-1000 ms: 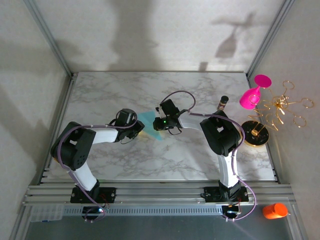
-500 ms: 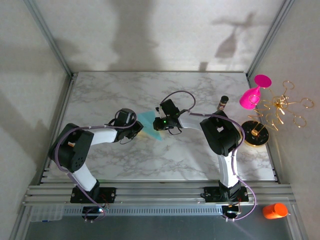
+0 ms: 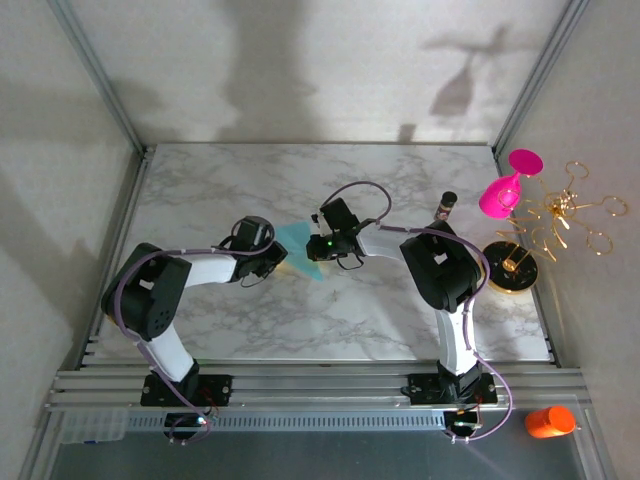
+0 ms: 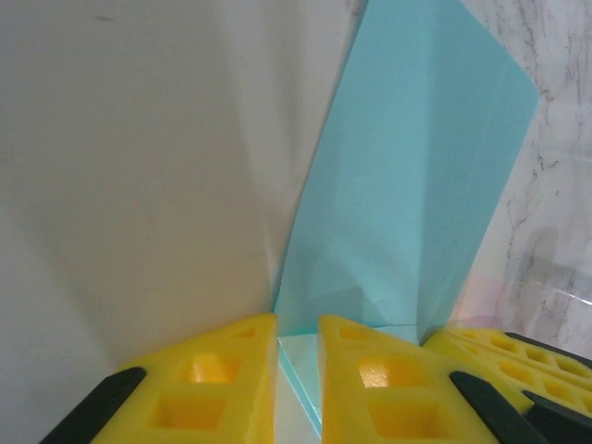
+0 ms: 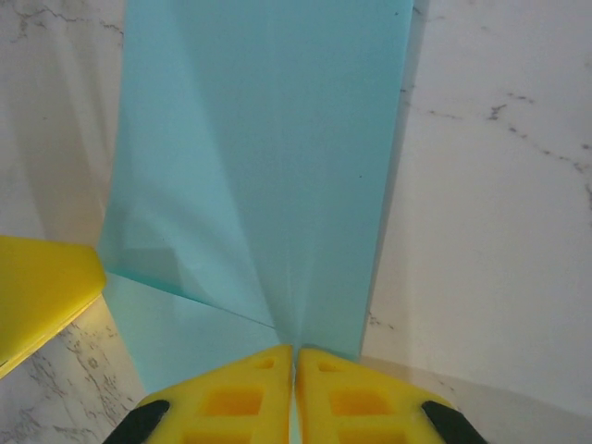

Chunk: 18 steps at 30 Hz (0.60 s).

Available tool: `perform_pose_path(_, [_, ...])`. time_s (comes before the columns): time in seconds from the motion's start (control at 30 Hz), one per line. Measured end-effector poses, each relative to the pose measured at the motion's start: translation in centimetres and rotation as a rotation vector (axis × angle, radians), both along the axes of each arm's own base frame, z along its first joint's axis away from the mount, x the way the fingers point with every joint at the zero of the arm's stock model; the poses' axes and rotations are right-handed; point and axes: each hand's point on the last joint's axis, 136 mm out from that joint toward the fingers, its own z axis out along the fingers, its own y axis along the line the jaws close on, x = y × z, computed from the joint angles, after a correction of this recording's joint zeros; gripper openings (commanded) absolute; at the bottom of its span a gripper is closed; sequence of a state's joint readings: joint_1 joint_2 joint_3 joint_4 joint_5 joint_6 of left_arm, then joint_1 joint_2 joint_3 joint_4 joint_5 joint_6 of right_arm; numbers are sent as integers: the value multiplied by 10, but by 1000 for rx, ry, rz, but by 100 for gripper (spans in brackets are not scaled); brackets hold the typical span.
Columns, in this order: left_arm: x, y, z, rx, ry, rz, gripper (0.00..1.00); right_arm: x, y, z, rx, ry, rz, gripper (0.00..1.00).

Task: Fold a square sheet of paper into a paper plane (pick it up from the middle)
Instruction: Fourth fold the wing at the center of the table.

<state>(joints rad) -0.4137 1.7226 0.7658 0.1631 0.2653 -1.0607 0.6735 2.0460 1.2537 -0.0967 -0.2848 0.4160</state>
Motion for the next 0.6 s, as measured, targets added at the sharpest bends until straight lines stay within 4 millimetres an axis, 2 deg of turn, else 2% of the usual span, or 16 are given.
perform_pose_path(0.1, [2,-1,2,1,-8,-6,15,0,0,0,0,0,0,12])
perform_pose_path(0.6, [0,-13,7,-24,-29,-101,17,0,0,0,4,0,2,12])
